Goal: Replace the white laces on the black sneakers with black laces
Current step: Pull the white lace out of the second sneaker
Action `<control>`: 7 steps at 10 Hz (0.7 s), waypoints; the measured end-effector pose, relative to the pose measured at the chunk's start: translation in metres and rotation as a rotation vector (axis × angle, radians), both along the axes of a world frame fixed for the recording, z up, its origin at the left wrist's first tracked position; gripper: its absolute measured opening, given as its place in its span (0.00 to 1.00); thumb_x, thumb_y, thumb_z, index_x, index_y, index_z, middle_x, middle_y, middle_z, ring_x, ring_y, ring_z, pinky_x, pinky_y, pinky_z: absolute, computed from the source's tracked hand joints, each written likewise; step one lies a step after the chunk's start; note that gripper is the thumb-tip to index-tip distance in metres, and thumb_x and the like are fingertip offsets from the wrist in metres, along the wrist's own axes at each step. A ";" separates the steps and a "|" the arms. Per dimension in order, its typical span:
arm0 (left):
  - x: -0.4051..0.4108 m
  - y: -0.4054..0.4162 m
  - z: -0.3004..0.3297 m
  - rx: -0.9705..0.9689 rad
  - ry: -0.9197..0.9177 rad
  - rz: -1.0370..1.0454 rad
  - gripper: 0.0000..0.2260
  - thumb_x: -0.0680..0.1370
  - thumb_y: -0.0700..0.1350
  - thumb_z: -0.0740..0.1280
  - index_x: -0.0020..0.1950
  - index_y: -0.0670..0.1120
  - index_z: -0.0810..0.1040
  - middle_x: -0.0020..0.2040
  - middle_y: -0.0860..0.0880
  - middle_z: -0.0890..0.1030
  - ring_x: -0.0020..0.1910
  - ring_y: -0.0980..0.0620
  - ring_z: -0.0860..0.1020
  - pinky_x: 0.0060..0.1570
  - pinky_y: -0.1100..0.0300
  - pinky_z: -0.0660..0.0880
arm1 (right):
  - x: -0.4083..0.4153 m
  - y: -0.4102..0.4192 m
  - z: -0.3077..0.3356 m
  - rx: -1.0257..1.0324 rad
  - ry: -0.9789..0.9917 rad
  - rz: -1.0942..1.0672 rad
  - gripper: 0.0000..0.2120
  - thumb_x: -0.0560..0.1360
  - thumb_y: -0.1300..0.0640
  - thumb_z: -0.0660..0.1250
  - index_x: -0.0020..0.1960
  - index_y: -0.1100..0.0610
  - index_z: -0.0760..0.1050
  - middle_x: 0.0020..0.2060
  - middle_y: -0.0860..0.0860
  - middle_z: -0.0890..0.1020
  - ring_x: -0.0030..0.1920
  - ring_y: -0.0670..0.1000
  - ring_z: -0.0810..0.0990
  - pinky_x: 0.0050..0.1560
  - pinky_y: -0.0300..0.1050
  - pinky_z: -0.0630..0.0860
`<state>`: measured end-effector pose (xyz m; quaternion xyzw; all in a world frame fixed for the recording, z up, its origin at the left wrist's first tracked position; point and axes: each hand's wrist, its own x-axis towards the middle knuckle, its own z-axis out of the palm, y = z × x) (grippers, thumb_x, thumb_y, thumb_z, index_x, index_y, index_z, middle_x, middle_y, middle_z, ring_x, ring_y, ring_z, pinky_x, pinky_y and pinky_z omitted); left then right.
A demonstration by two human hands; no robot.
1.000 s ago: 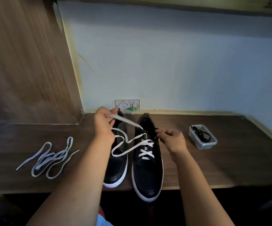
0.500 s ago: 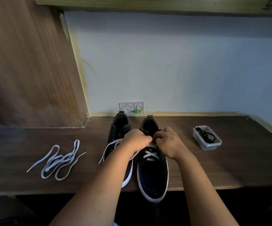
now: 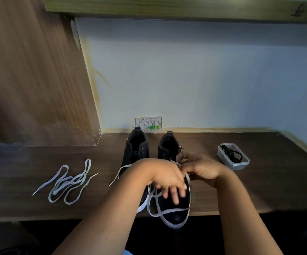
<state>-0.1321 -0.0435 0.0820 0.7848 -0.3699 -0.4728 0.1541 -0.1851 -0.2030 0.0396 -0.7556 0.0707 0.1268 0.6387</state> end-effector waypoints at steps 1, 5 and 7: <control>0.025 0.007 -0.019 -0.176 -0.177 0.470 0.11 0.79 0.42 0.60 0.41 0.44 0.79 0.39 0.45 0.84 0.26 0.54 0.69 0.27 0.63 0.63 | -0.012 -0.012 0.016 0.209 -0.170 -0.058 0.21 0.58 0.60 0.73 0.50 0.57 0.73 0.35 0.53 0.78 0.36 0.50 0.76 0.39 0.43 0.72; 0.038 -0.008 -0.062 -0.479 -0.030 0.935 0.07 0.77 0.39 0.65 0.42 0.39 0.80 0.32 0.46 0.81 0.25 0.55 0.72 0.25 0.66 0.69 | -0.035 -0.026 0.049 1.083 -0.766 -0.092 0.11 0.73 0.48 0.64 0.49 0.54 0.71 0.39 0.48 0.75 0.44 0.49 0.69 0.49 0.46 0.66; 0.039 -0.001 -0.050 -0.599 -0.013 0.909 0.05 0.73 0.37 0.67 0.41 0.37 0.81 0.33 0.45 0.82 0.25 0.55 0.72 0.26 0.66 0.71 | -0.008 -0.006 0.033 -0.383 -0.429 -0.553 0.08 0.76 0.54 0.64 0.53 0.44 0.76 0.39 0.49 0.81 0.47 0.52 0.76 0.49 0.49 0.71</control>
